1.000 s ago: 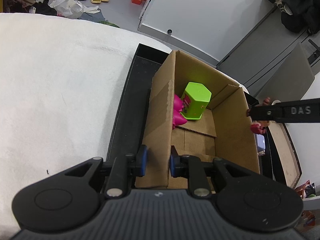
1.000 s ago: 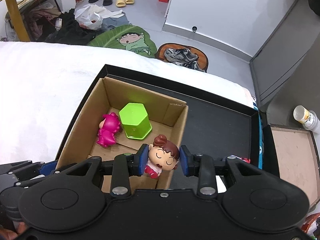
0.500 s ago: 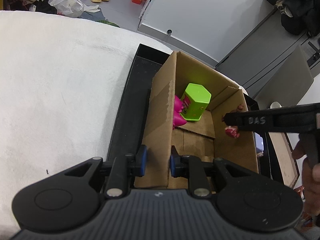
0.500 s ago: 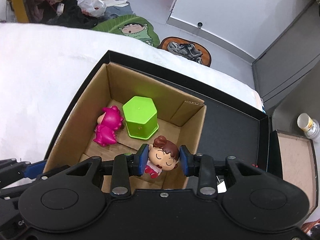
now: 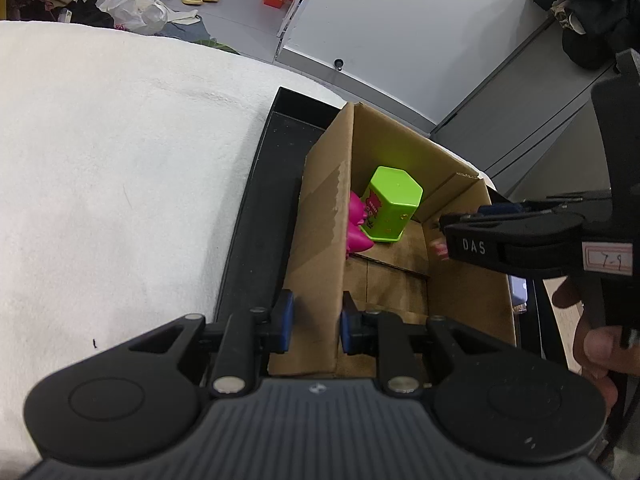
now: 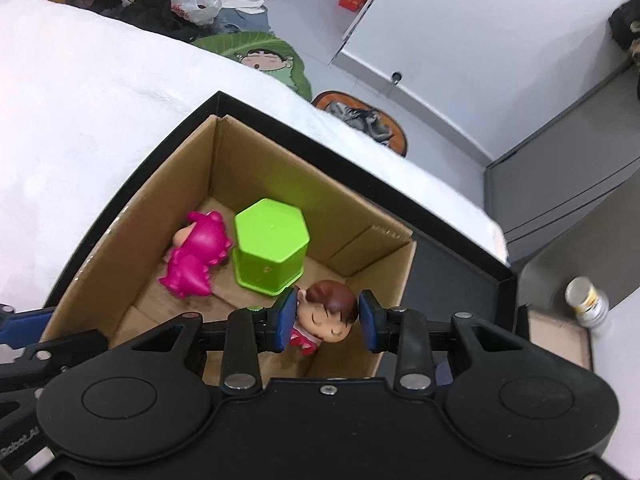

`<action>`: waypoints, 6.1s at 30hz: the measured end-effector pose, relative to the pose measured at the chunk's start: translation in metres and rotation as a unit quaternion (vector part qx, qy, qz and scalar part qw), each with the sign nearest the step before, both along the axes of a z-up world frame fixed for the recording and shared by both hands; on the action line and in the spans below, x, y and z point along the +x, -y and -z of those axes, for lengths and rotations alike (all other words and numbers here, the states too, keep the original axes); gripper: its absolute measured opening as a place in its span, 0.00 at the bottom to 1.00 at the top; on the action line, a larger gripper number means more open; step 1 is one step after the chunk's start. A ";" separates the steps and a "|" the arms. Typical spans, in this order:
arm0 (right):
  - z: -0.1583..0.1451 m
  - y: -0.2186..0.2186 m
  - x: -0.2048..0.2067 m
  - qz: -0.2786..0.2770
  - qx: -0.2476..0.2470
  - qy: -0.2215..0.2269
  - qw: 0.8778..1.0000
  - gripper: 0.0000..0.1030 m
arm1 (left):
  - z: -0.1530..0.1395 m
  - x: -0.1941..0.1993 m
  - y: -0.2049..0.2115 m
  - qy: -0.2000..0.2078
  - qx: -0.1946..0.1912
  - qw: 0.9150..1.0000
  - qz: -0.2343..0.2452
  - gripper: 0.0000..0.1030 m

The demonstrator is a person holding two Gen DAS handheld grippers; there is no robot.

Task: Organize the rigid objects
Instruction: 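Lower the doll figurine into the box beside the green cup and release, then move the right gripper back over the tray to the white plug charger, then grasp the white plug charger with the right gripper and lift it, then lower the white charger into the box and open the right gripper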

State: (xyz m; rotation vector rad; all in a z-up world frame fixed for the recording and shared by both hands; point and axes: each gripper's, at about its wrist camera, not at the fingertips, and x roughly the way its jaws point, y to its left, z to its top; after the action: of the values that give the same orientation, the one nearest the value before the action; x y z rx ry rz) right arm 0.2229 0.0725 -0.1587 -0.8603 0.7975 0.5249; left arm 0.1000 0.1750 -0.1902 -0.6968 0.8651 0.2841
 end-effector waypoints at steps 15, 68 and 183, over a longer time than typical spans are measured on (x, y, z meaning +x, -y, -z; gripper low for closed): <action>-0.029 0.032 -0.001 0.029 0.044 -0.014 0.999 0.59 | 0.000 0.000 0.000 0.004 -0.001 1.000 0.000 0.22; 0.029 0.167 0.096 0.178 0.130 -0.179 0.959 0.53 | 0.000 -0.001 -0.001 0.003 -0.004 1.000 0.000 0.22; -0.031 0.020 -0.004 0.025 0.081 -0.118 0.989 0.35 | 0.002 0.001 -0.001 0.005 -0.011 1.000 0.000 0.22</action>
State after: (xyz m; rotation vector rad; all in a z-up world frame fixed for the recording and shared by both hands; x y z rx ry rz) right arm 0.2194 0.0522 -0.1281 -0.6342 0.9762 0.6467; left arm 0.1009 0.1757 -0.1919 -0.7185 0.8603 0.2702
